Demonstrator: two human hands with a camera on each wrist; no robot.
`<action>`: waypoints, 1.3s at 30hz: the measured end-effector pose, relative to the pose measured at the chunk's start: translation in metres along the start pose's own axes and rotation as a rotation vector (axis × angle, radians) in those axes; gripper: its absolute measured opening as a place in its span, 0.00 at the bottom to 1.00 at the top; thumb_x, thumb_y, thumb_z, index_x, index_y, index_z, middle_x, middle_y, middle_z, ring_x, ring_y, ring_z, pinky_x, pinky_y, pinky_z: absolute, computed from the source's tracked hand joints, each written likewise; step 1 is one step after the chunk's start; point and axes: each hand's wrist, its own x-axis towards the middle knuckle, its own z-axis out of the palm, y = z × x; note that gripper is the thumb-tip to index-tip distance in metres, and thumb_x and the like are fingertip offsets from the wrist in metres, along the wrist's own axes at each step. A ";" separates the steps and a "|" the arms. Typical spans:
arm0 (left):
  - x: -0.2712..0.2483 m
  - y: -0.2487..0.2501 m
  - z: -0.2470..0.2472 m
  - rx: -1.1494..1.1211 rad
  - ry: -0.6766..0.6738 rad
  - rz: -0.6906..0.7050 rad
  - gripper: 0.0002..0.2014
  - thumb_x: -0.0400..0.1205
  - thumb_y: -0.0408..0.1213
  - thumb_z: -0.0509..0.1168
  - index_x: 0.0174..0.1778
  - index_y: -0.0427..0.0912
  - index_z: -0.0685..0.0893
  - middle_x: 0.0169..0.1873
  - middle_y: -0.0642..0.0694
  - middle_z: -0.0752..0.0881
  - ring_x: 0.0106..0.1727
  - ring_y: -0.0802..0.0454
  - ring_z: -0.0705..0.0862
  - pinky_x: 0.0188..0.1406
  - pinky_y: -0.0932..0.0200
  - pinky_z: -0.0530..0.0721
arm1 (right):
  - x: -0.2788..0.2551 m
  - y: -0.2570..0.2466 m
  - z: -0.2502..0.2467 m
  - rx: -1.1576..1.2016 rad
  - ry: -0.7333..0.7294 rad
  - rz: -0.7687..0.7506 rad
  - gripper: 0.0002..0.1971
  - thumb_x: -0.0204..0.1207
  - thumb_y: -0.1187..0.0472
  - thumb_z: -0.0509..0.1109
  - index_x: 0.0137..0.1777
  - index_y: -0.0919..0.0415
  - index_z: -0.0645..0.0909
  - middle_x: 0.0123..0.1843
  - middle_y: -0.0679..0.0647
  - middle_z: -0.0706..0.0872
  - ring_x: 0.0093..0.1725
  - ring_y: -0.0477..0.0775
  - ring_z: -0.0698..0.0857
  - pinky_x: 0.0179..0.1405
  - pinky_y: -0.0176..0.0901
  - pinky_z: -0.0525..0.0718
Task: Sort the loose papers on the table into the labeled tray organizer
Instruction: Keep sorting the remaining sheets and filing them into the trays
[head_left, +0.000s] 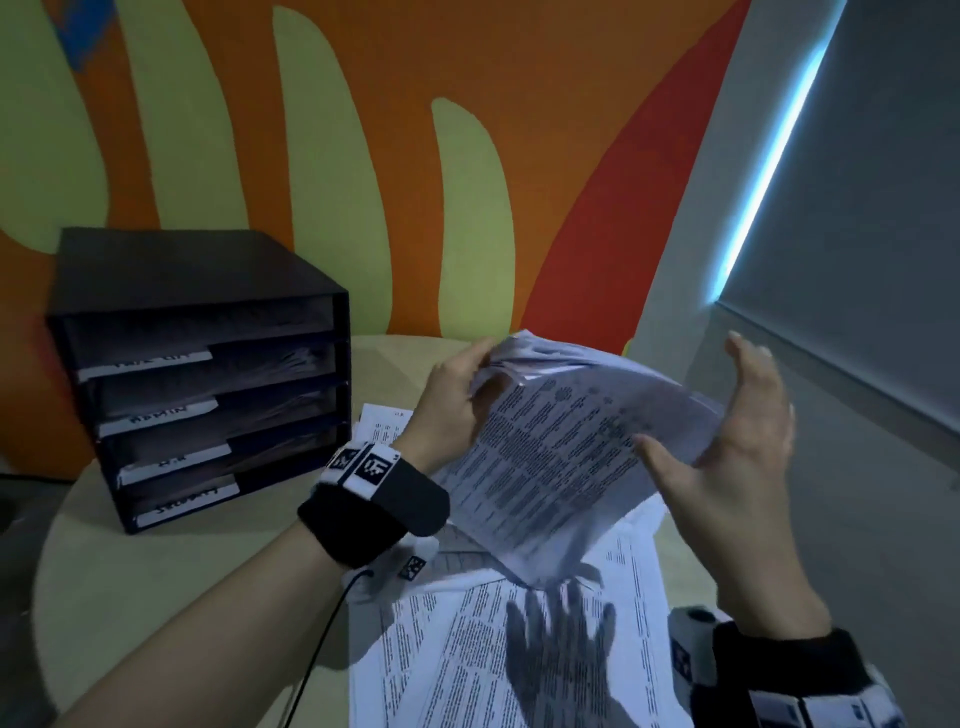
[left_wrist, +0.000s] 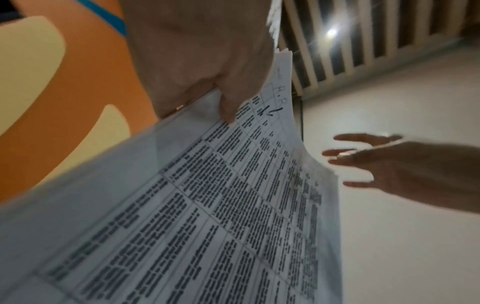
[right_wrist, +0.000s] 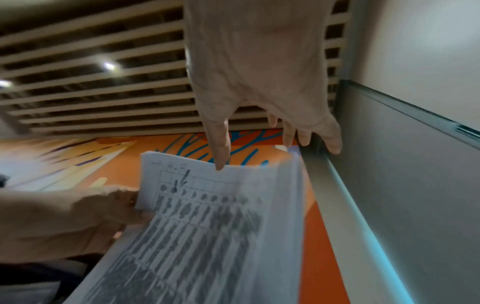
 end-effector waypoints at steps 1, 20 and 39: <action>0.005 0.006 -0.004 0.086 -0.025 0.078 0.11 0.84 0.29 0.63 0.62 0.39 0.82 0.50 0.52 0.86 0.50 0.63 0.83 0.47 0.70 0.76 | 0.006 -0.006 0.004 -0.059 -0.040 -0.029 0.47 0.65 0.65 0.81 0.82 0.56 0.59 0.80 0.53 0.67 0.84 0.54 0.57 0.82 0.67 0.45; -0.016 -0.019 -0.133 -0.173 0.213 -0.455 0.12 0.80 0.23 0.68 0.58 0.39 0.81 0.51 0.47 0.89 0.51 0.53 0.89 0.53 0.51 0.86 | 0.018 -0.006 0.095 1.016 -0.251 0.435 0.15 0.73 0.67 0.73 0.60 0.63 0.84 0.58 0.54 0.91 0.59 0.62 0.88 0.57 0.53 0.87; -0.088 -0.065 -0.155 0.554 0.260 -0.412 0.21 0.77 0.29 0.66 0.67 0.40 0.73 0.63 0.41 0.75 0.66 0.44 0.74 0.69 0.43 0.74 | -0.047 0.005 0.146 0.747 -0.512 0.587 0.05 0.78 0.72 0.69 0.53 0.70 0.81 0.43 0.53 0.86 0.40 0.53 0.82 0.41 0.46 0.78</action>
